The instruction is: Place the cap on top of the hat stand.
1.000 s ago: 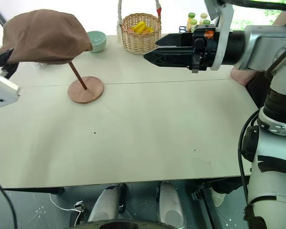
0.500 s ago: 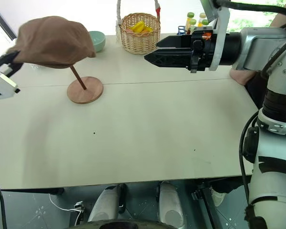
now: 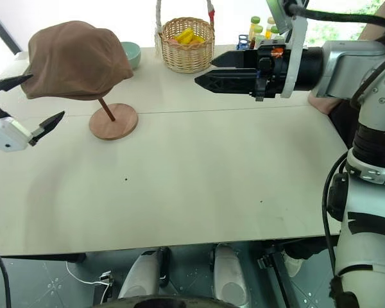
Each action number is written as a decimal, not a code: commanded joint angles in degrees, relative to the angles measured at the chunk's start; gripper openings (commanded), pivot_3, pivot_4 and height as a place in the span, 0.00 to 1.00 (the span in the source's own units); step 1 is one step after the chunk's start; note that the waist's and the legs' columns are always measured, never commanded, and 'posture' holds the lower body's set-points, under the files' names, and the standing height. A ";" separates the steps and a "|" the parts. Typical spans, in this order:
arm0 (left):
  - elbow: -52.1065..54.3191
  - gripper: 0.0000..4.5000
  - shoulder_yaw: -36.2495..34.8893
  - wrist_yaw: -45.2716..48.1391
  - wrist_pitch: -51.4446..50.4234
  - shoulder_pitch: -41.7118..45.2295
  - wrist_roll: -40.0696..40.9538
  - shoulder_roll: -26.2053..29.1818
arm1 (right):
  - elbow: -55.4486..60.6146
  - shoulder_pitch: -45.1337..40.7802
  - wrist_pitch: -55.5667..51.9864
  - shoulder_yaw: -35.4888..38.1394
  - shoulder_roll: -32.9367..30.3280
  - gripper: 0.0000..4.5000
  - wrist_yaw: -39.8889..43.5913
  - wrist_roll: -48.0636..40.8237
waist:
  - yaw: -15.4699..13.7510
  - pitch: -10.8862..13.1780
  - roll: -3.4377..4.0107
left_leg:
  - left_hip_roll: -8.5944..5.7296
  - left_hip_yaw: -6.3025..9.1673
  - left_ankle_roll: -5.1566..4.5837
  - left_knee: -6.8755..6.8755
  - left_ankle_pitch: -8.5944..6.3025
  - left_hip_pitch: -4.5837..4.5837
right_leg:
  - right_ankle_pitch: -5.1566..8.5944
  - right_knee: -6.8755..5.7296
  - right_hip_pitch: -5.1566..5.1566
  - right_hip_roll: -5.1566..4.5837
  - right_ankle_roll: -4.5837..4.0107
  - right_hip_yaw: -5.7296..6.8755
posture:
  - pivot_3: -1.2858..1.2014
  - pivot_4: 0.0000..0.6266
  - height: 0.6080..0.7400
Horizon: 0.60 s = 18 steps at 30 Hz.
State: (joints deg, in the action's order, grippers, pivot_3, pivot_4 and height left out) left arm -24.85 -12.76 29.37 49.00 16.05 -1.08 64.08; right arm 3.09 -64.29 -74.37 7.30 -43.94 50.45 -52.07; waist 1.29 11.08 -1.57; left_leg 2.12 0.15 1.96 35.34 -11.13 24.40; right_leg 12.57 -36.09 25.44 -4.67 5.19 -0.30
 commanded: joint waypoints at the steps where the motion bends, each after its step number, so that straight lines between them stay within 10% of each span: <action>1: 16.30 0.99 -11.09 6.74 -15.12 -12.59 10.13 2.67 | 0.08 0.81 2.62 1.27 -1.65 1.00 0.83 0.91 | 0.13 0.00 0.04 | 0.03 0.00 0.00 -0.03 0.00 0.00 | 0.01 0.02 0.01 -0.01 -0.01 -0.01 | 0.52 0.24 1.00; 10: 43.45 0.99 -47.77 24.63 -80.38 -34.97 48.11 2.69 | -7.90 0.26 13.14 -4.35 -7.59 1.00 12.53 8.59 | -0.21 0.05 0.13 | 0.11 -0.08 0.02 0.04 -0.01 -0.01 | 0.08 0.11 -0.02 0.03 -0.16 0.03 | 0.52 0.24 1.00; 18: 24.53 0.99 -61.65 43.34 -94.11 -34.71 43.03 13.04 | -18.18 -4.34 25.16 -10.62 -9.48 1.00 27.79 16.71 | 0.79 0.11 0.23 | 0.10 -0.10 0.02 0.00 -0.01 -0.02 | 0.13 0.09 0.04 0.13 -0.21 0.07 | 0.52 0.24 1.00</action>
State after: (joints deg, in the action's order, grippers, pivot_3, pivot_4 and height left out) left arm 2.73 -71.29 70.23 -44.90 -19.62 44.18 75.22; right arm -14.29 -66.20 -51.56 -3.47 -52.81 76.07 -36.52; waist 2.09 11.19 -1.34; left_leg 2.22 0.06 1.97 35.32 -11.14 24.38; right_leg 12.70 -35.99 25.48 -4.53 4.98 -0.22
